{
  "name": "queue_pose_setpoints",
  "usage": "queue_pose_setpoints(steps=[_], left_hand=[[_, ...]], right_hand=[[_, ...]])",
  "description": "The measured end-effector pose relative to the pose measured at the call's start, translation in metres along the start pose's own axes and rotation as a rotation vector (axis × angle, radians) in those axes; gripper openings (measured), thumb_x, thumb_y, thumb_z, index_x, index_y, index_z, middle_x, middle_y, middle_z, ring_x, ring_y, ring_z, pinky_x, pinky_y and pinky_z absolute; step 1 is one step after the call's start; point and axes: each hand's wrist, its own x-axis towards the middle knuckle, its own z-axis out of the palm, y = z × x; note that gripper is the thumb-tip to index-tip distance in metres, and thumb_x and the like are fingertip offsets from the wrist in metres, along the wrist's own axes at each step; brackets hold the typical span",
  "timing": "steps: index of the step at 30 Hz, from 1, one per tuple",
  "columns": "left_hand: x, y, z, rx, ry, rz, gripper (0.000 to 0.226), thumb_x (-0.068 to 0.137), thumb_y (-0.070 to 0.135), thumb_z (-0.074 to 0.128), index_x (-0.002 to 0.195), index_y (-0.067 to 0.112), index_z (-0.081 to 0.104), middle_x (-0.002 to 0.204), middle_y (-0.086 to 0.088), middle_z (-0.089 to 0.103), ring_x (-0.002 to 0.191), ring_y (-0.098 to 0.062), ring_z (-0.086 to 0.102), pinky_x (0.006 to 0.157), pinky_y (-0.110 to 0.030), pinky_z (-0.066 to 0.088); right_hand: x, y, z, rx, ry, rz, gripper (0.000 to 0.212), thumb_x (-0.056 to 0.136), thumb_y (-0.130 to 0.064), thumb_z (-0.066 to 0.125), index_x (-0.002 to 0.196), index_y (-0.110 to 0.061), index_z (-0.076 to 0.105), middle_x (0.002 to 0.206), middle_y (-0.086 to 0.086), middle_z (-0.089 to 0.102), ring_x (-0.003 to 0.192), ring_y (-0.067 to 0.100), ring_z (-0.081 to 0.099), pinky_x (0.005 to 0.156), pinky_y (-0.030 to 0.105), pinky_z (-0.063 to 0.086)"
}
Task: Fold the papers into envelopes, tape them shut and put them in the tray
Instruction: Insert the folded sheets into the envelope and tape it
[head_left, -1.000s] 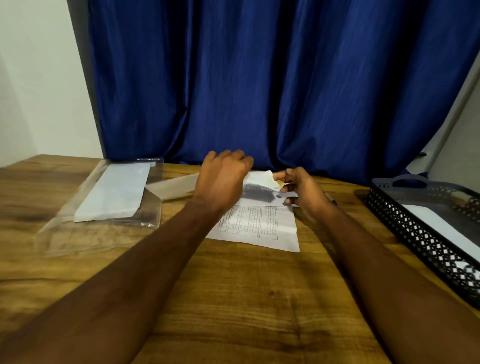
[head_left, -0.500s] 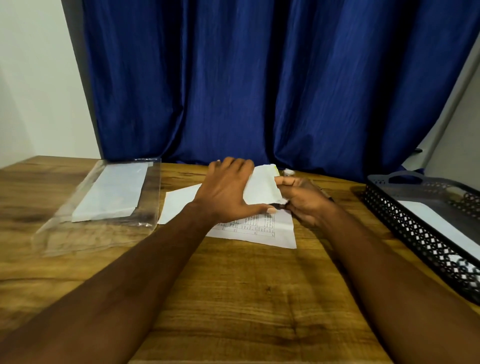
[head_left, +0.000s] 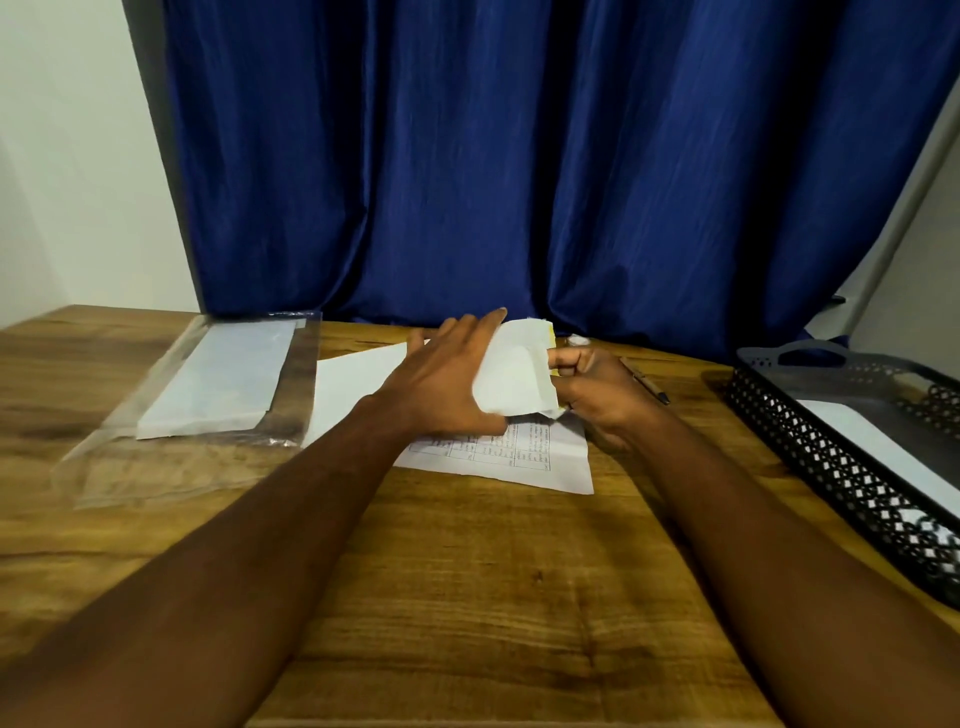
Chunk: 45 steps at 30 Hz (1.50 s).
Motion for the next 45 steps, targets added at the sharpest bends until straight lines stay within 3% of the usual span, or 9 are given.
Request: queue_pose_setpoints(steps=[9, 13, 20, 26, 28, 35, 39, 42, 45], left_hand=[[0.001, 0.000, 0.000, 0.144, -0.014, 0.031, 0.133, 0.066, 0.074, 0.078, 0.164, 0.028, 0.000, 0.159, -0.001, 0.026, 0.143, -0.023, 0.028, 0.118, -0.053, 0.021], [0.000, -0.001, 0.004, 0.118, -0.030, 0.066, 0.133, 0.066, 0.072, 0.078, 0.163, 0.030, -0.003, 0.157, -0.001, 0.026, 0.142, -0.023, 0.028, 0.119, -0.054, 0.019], [0.001, 0.000, 0.003, 0.155, 0.021, 0.109, 0.132, 0.064, 0.074, 0.076, 0.164, 0.031, 0.002, 0.151, 0.002, 0.034, 0.134, -0.020, 0.033, 0.113, -0.049, 0.024], [0.004, 0.005, -0.006, 0.185, -0.027, 0.077, 0.126, 0.067, 0.072, 0.079, 0.163, 0.033, 0.008, 0.157, 0.002, 0.036, 0.138, -0.022, 0.038, 0.114, -0.048, 0.030], [0.003, 0.006, -0.006, 0.172, -0.024, 0.076, 0.123, 0.067, 0.070, 0.080, 0.163, 0.034, 0.011, 0.155, 0.003, 0.040, 0.137, -0.021, 0.040, 0.114, -0.049, 0.032], [0.002, 0.004, -0.006, 0.163, 0.041, 0.072, 0.120, 0.066, 0.062, 0.083, 0.161, 0.034, 0.014, 0.149, 0.004, 0.046, 0.132, -0.021, 0.043, 0.110, -0.047, 0.032], [0.001, -0.003, -0.002, 0.190, 0.071, 0.035, 0.122, 0.068, 0.058, 0.084, 0.162, 0.033, 0.011, 0.149, 0.003, 0.046, 0.136, -0.020, 0.038, 0.119, -0.052, 0.016], [0.001, -0.008, 0.000, 0.217, 0.062, 0.006, 0.124, 0.068, 0.059, 0.085, 0.163, 0.033, 0.008, 0.152, 0.002, 0.043, 0.141, -0.021, 0.034, 0.122, -0.057, 0.004], [0.000, -0.012, 0.001, 0.223, 0.050, -0.007, 0.125, 0.069, 0.060, 0.085, 0.163, 0.034, 0.007, 0.154, 0.002, 0.042, 0.144, -0.022, 0.033, 0.122, -0.058, 0.001]], right_hand=[[-0.009, -0.005, 0.005, 0.021, -0.105, -0.034, 0.029, 0.096, 0.004, 0.068, 0.122, -0.008, 0.076, 0.114, 0.010, 0.080, 0.105, 0.029, 0.078, 0.084, 0.038, 0.066], [-0.010, -0.007, 0.007, 0.121, -0.192, 0.018, 0.032, 0.093, 0.006, 0.069, 0.124, 0.000, 0.073, 0.119, 0.017, 0.078, 0.108, 0.034, 0.077, 0.084, 0.042, 0.066], [-0.006, -0.004, 0.006, -0.020, -0.113, 0.023, 0.033, 0.091, 0.015, 0.069, 0.117, -0.004, 0.077, 0.111, 0.014, 0.081, 0.103, 0.035, 0.078, 0.092, 0.054, 0.062], [-0.009, -0.006, 0.009, -0.264, -0.059, -0.070, 0.033, 0.076, 0.007, 0.088, 0.089, -0.022, 0.080, 0.083, -0.007, 0.081, 0.079, 0.012, 0.078, 0.058, 0.023, 0.058], [-0.007, -0.004, 0.009, -0.293, -0.040, -0.073, 0.031, 0.076, 0.004, 0.090, 0.090, -0.022, 0.081, 0.085, -0.007, 0.080, 0.077, 0.012, 0.076, 0.056, 0.022, 0.055], [-0.007, -0.008, 0.006, -0.171, -0.047, -0.058, 0.030, 0.088, 0.003, 0.080, 0.103, -0.023, 0.080, 0.108, 0.002, 0.081, 0.098, 0.022, 0.079, 0.080, 0.041, 0.065], [-0.001, -0.014, -0.015, -0.031, 0.184, -0.147, 0.018, 0.096, -0.002, 0.068, 0.097, -0.017, 0.078, 0.096, 0.000, 0.079, 0.091, 0.015, 0.071, 0.073, 0.028, 0.057], [0.008, 0.002, -0.026, -0.218, 0.397, -0.156, 0.014, 0.096, -0.008, 0.070, 0.101, -0.020, 0.075, 0.105, 0.001, 0.077, 0.101, 0.019, 0.070, 0.092, 0.039, 0.061], [0.006, 0.012, -0.024, -0.666, 0.271, -0.151, 0.036, 0.096, -0.040, 0.075, 0.130, -0.038, 0.064, 0.142, -0.009, 0.062, 0.128, 0.020, 0.059, 0.106, 0.044, 0.052]])
